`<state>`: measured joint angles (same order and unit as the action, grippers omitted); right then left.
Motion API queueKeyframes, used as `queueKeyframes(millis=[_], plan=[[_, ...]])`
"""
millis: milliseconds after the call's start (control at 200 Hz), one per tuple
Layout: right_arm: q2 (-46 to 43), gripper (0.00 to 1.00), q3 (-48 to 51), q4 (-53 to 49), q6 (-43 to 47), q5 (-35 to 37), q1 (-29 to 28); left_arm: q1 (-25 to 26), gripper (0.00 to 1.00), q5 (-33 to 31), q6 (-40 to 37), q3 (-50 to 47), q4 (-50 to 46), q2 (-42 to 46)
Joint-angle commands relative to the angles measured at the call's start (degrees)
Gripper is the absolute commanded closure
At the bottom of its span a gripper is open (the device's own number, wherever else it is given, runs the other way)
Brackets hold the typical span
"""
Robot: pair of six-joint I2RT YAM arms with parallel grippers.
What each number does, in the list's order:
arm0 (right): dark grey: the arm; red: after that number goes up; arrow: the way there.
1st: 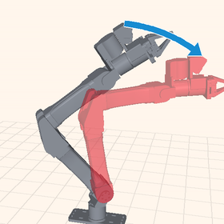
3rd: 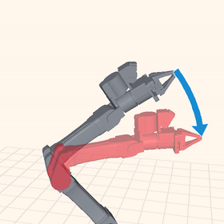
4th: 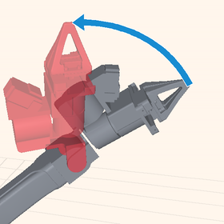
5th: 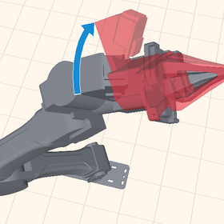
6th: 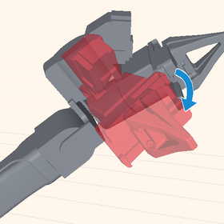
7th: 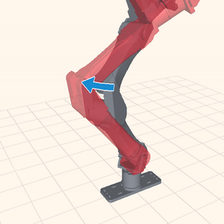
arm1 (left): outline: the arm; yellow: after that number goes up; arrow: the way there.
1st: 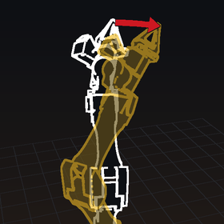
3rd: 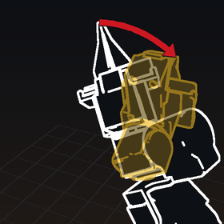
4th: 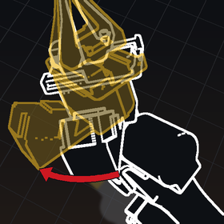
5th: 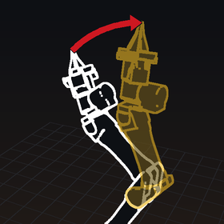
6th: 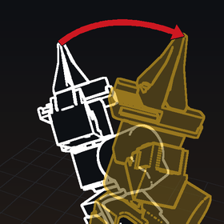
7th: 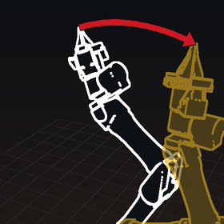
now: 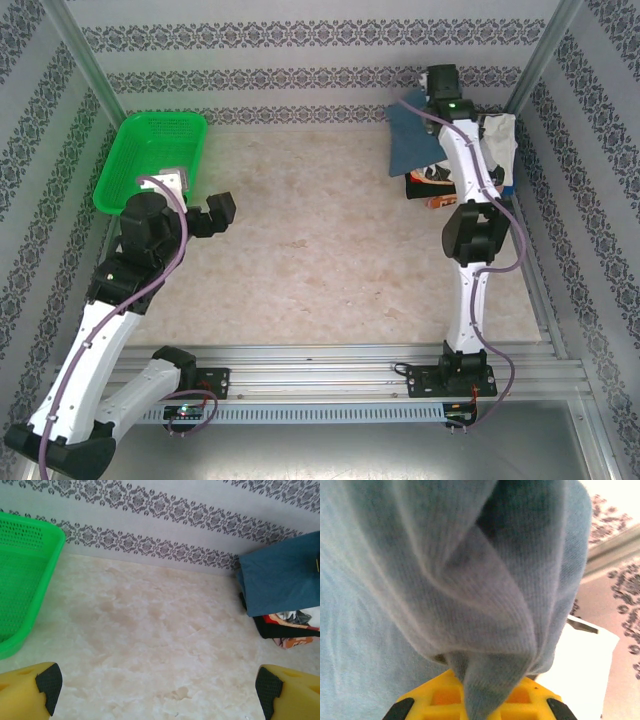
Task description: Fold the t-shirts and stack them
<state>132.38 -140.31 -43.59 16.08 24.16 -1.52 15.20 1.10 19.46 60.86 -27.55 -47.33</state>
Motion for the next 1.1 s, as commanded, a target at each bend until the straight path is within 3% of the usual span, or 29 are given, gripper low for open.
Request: queueKeyframes(millis=[0, 190, 315, 390, 664, 824, 1094], plan=[[-2.5, 1.00, -2.5, 3.5, -2.7, -1.3, 3.1, -0.6, 0.00, 0.9, -0.3, 0.9, 1.9, 1.2], [-1.6, 1.00, -4.3, 4.4, -6.6, -7.4, 7.9, -0.7, 0.00, -0.7, -1.9, 3.5, -3.0, 0.9], [-2.0, 1.00, -4.4, 4.1, -10.3, -15.0, 10.3, -0.7, 0.00, -2.2, -3.3, 5.6, -5.3, 0.4], [-2.7, 1.00, -5.1, 3.9, -14.5, -23.6, 11.9, -0.7, 0.00, -3.0, -3.4, 6.3, -5.5, -0.1], [-2.2, 1.00, -11.6, 0.5, -21.5, -39.9, 10.9, -0.7, 0.00, -4.2, -3.1, 6.4, -3.3, -1.0], [-2.8, 1.00, -13.6, -0.9, -25.4, -45.0, 9.4, -0.6, 0.00, -4.8, -2.2, 5.9, -2.9, -0.7], [-3.6, 1.00, -12.5, -2.4, -27.3, -44.4, 9.4, -0.6, 0.00, -5.0, -1.3, 5.9, -3.0, -0.1]])
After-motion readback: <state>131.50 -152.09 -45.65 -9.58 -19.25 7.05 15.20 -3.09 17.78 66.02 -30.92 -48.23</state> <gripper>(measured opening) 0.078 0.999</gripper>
